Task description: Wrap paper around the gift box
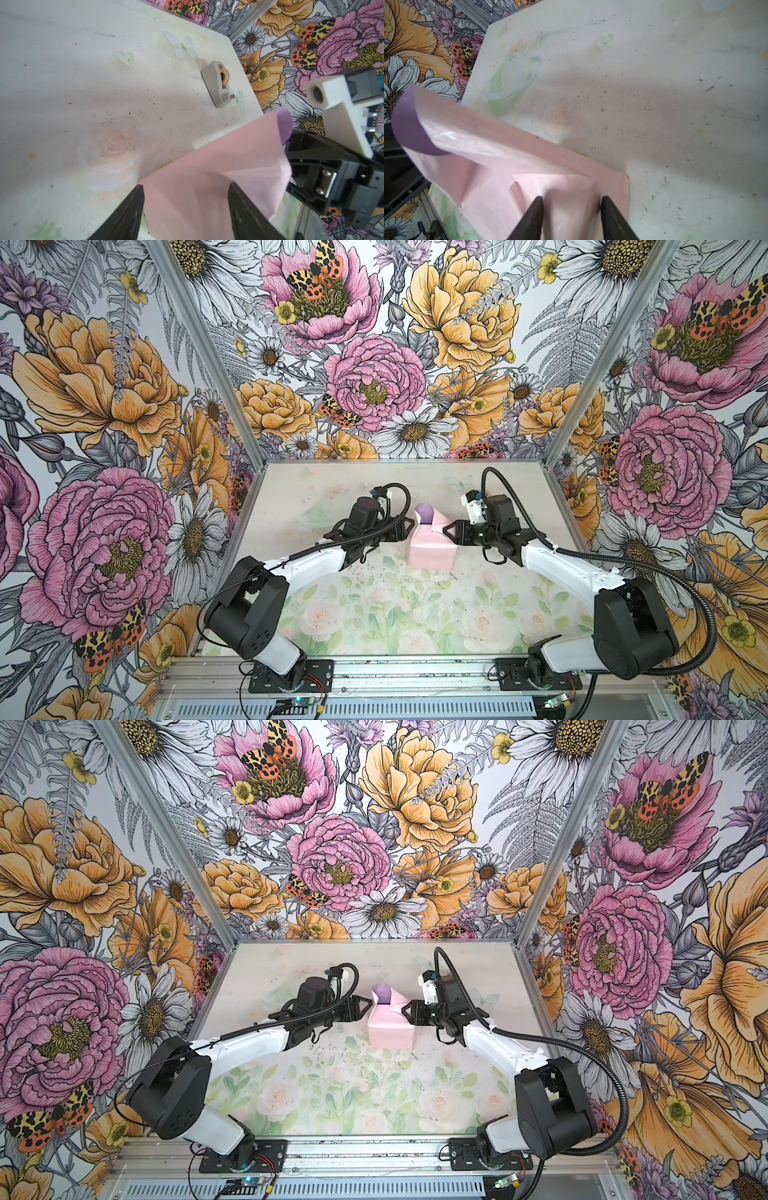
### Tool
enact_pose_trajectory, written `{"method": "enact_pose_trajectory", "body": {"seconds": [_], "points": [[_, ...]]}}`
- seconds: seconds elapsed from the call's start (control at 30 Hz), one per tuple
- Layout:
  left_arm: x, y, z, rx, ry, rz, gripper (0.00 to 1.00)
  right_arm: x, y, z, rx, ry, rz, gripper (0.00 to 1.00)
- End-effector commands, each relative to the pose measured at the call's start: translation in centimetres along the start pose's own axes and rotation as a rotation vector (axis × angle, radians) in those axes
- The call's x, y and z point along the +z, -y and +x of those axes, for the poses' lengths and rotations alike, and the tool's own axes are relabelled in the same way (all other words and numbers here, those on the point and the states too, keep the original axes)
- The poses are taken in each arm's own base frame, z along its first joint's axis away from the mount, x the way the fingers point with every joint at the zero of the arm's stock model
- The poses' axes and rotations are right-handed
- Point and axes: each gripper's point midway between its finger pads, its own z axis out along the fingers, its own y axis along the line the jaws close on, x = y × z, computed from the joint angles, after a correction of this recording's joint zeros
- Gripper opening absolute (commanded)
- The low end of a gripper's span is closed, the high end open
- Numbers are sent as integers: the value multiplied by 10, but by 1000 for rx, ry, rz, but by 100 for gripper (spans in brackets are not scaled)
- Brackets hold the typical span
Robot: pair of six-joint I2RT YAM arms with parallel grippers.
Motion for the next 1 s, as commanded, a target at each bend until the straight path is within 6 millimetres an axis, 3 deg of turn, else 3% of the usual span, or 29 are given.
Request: {"method": "enact_pose_trajectory", "body": {"seconds": [0.0,0.37,0.53,0.97], "points": [[6,19,-3,16,4,60,66,3,16,36,21,-113,45,47],[20,-2,21,74,-81,-8,65,-4,6,14,-54,-57,39,48],[19,-11,30,89,-111,-28,63,-6,-11,-1,-108,-32,-2,51],[24,-11,35,89,-133,-22,63,5,-34,-24,-201,40,-71,59]]}}
